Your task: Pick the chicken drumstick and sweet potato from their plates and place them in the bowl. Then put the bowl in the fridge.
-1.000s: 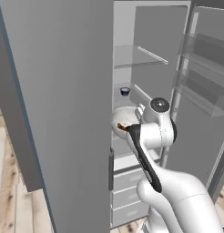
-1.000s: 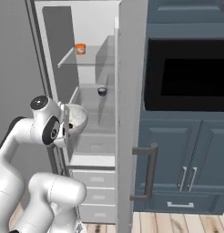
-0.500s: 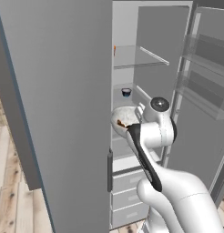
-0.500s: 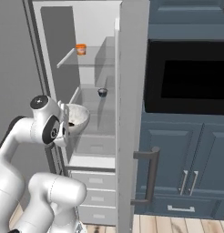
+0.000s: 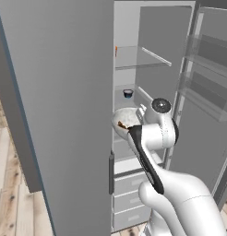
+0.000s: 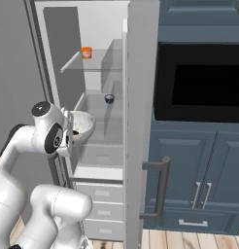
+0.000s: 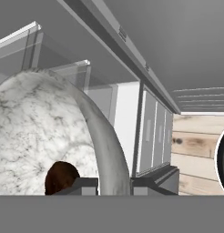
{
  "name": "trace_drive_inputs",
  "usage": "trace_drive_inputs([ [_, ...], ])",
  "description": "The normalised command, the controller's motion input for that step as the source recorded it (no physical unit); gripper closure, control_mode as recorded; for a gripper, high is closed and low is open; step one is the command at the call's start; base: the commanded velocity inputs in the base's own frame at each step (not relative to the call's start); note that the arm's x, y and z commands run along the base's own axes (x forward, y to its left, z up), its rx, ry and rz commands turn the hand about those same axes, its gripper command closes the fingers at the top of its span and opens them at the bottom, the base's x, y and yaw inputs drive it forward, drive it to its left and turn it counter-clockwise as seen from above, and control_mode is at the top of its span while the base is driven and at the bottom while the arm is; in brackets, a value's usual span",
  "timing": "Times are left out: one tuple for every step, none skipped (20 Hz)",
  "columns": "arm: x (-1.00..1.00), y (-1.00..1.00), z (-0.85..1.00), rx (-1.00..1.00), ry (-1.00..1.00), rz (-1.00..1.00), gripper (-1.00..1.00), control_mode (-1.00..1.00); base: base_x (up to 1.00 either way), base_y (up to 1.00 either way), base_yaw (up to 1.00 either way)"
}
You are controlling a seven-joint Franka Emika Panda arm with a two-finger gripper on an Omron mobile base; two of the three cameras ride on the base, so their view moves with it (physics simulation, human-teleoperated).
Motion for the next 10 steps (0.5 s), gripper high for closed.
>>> trace_drive_inputs([
  [0.00, 0.00, 0.00, 0.00, 0.00, 0.00, 1.00, 1.00, 0.00, 0.00, 0.00],
  [0.00, 0.00, 0.00, 0.00, 0.00, 0.00, 1.00, 1.00, 0.00, 0.00, 0.00],
  [0.00, 0.00, 0.00, 0.00, 0.00, 0.00, 1.00, 1.00, 0.00, 0.00, 0.00],
  [0.00, 0.00, 0.00, 0.00, 0.00, 0.00, 1.00, 1.00, 0.00, 0.00, 0.00],
  [0.00, 0.00, 0.00, 0.00, 0.00, 0.00, 1.00, 1.00, 0.00, 0.00, 0.00],
  [0.00, 0.00, 0.00, 0.00, 0.00, 0.00, 1.00, 1.00, 0.00, 0.00, 0.00],
  [0.00, 0.00, 0.00, 0.00, 0.00, 0.00, 1.00, 1.00, 0.00, 0.00, 0.00],
  [0.00, 0.00, 0.00, 0.00, 0.00, 0.00, 1.00, 1.00, 0.00, 0.00, 0.00],
  [0.00, 0.00, 0.00, 0.00, 0.00, 0.00, 1.00, 1.00, 0.00, 0.00, 0.00],
  [0.00, 0.00, 0.00, 0.00, 0.00, 0.00, 1.00, 1.00, 0.00, 0.00, 0.00],
])
